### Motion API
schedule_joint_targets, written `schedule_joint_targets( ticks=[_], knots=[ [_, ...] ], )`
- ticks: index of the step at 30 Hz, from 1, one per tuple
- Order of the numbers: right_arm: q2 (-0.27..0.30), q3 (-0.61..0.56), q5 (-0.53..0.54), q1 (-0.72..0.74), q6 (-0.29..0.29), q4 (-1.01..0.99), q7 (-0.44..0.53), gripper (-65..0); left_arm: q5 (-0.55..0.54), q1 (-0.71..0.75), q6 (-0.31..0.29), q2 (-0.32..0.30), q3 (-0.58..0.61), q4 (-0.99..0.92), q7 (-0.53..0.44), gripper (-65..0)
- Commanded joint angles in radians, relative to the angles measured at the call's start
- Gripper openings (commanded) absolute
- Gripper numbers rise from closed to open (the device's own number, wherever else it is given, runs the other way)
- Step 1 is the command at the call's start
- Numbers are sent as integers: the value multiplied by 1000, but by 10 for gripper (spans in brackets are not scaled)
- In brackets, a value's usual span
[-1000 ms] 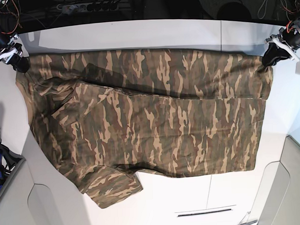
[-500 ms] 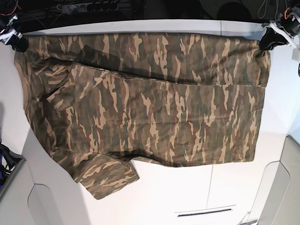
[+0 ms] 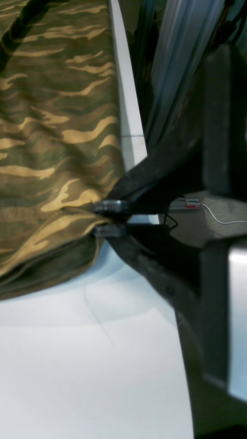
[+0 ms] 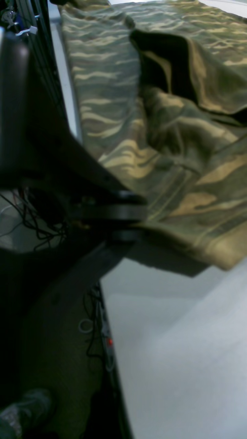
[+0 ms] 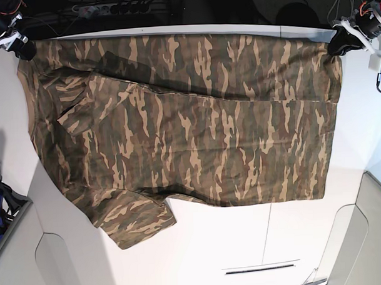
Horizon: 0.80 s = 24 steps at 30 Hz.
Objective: Fold the T-shirt properly
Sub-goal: 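Drag the held hem with both grippers past the collar edge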
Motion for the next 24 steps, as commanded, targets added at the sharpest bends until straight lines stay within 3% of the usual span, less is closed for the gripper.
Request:
schedule_joint_targets(
  ticks=[1, 10, 11, 15, 17, 19, 24],
  knots=[
    [18, 11, 23, -6, 9, 17, 13, -650, -16, 6, -9, -14, -12, 14, -14, -650],
    [18, 11, 10, -5, 2, 17, 51, -650, -13, 7, -9, -14, -12, 14, -13, -650],
    [18, 11, 8, -5, 2, 17, 51, -650, -13, 7, -9, -14, -12, 14, -13, -625],
    [18, 11, -12, -5, 2, 17, 54, -434, -13, 6, -9, -14, -12, 14, -14, -488],
    [19, 11, -12, -5, 2, 17, 55, -369, -13, 7, -9, -14, -12, 14, -14, -449],
    [19, 11, -13, -5, 2, 17, 62, -355, -13, 6, -9, -14, -12, 14, -14, -421],
    [19, 29, -19, -5, 0, 17, 76, -355, -22, 6, -9, -14, -44, 14, -14, -420]
  ],
)
